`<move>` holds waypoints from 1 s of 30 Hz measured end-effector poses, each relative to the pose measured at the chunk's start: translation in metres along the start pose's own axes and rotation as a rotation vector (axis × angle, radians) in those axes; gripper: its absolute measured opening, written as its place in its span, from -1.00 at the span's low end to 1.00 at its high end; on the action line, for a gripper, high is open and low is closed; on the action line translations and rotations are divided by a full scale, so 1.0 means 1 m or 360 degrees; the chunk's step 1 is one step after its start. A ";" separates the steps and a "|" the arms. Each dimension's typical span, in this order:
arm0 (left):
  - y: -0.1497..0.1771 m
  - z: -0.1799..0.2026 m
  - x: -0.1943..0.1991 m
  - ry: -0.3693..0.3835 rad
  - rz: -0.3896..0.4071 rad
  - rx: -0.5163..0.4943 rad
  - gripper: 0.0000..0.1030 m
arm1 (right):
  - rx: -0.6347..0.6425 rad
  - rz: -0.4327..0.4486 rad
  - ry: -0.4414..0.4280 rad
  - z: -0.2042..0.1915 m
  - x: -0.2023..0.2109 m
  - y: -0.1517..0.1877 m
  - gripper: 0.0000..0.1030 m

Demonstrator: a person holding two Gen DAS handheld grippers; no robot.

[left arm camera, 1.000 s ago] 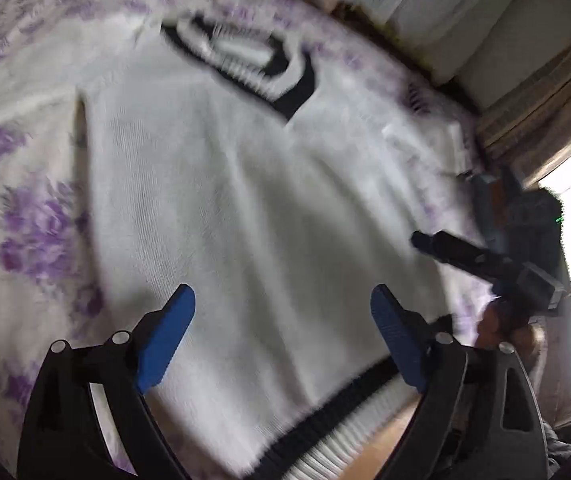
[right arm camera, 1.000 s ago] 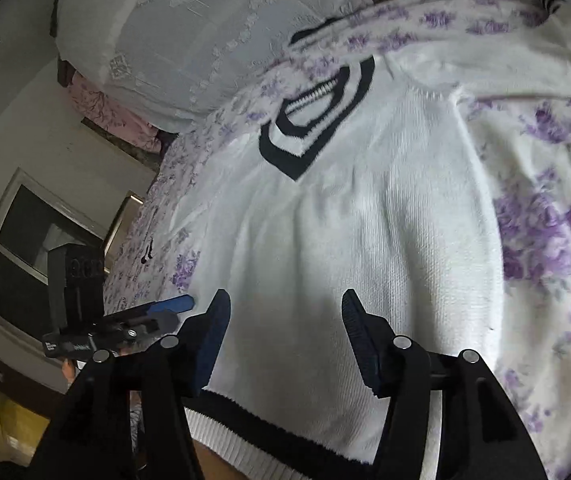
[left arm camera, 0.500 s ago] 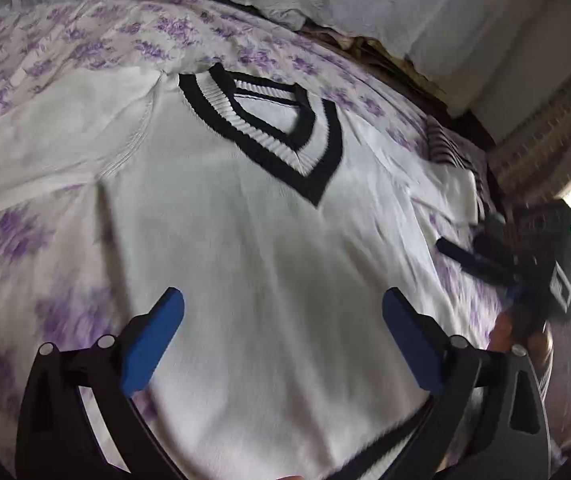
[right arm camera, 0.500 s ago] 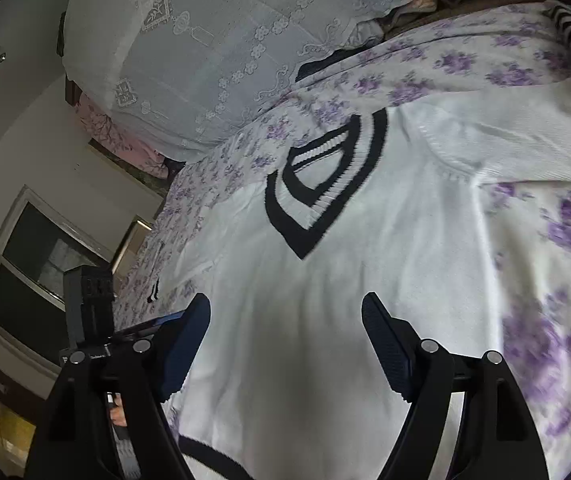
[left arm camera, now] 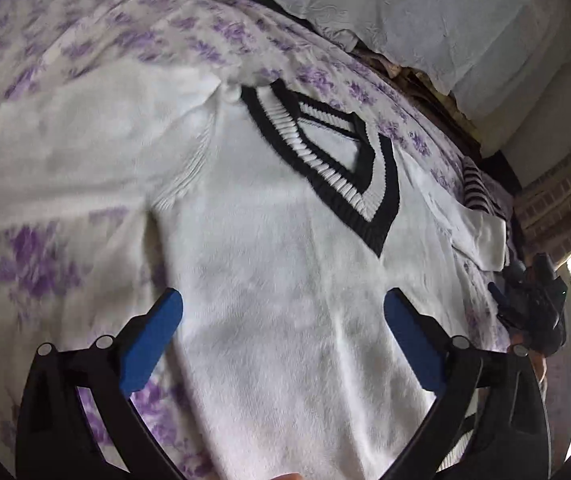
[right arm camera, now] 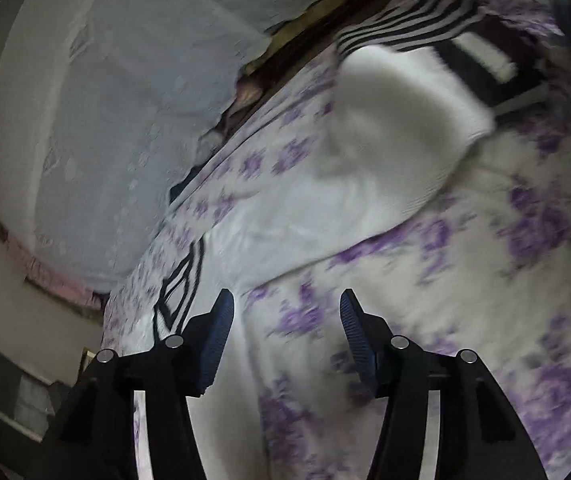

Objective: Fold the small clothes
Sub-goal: 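Grasp the striped cuff of the other sleeve with the right tool, then carry the second sleeve across the sweater front toward the first cuff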

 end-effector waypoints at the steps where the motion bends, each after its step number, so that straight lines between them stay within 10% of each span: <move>1: -0.004 0.006 -0.004 -0.0019 -0.0008 -0.0029 0.91 | -0.0057 0.0035 0.0026 0.012 0.003 -0.006 0.10; 12: -0.035 0.011 -0.051 -0.0347 -0.0022 -0.0180 0.91 | -0.0272 0.0369 0.0243 0.060 -0.003 -0.063 0.04; 18: -0.020 0.014 -0.065 -0.0532 0.0040 -0.0399 0.92 | -0.0407 0.0466 0.0065 0.081 -0.001 -0.067 -0.84; 30: -0.018 0.015 -0.065 -0.0567 0.0055 -0.0419 0.92 | -0.0525 0.0528 -0.0108 0.092 0.002 -0.069 -0.77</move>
Point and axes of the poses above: each gripper's, at about its wrist camera, not at the fingertips, and x roughly against the way its jaws point, z to its right, y to its underside, the point moved 5 cm from there along -x, roughly the way its jaws point, and after that the axes turned 2 degrees about -y, right-handed, at the moved point
